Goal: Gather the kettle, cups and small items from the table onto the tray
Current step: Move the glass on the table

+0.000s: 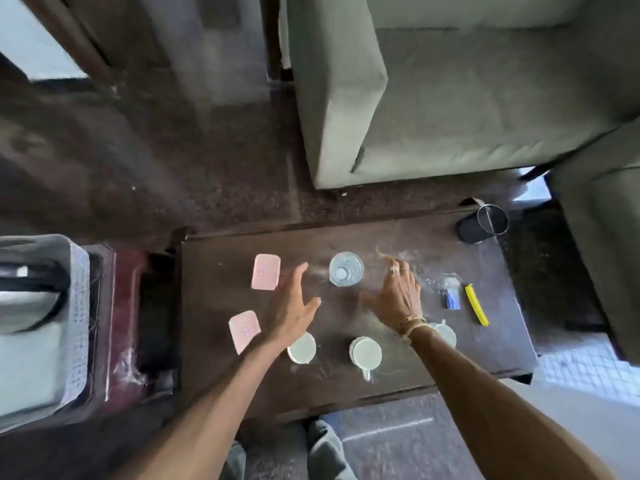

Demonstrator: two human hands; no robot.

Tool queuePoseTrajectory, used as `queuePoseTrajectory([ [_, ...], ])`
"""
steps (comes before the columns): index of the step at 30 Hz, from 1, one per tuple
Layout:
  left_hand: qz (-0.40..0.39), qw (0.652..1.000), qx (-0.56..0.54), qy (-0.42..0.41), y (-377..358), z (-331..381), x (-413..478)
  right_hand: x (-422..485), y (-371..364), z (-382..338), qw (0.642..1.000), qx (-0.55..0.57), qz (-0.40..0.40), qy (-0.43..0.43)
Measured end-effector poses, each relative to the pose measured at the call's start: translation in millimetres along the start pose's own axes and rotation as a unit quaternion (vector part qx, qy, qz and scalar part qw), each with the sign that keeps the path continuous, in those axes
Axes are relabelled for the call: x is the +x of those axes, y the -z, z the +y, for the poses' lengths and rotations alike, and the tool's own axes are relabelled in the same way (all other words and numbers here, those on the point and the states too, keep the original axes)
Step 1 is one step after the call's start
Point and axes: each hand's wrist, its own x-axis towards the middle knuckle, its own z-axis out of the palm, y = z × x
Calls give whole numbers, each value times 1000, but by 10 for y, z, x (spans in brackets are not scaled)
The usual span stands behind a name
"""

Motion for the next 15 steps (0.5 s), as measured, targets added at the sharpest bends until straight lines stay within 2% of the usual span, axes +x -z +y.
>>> queuePoseTrajectory([
  [4, -69, 995, 61, 37, -368, -30, 439, 338, -152, 165, 999, -32, -40, 15],
  [10, -94, 981, 164, 35, -604, -88, 866, 663, -342, 124, 995, -41, -75, 60],
  [15, -119, 978, 172, 24, -760, -107, 1013, 782, -422, 94, 988, -20, -132, 77],
])
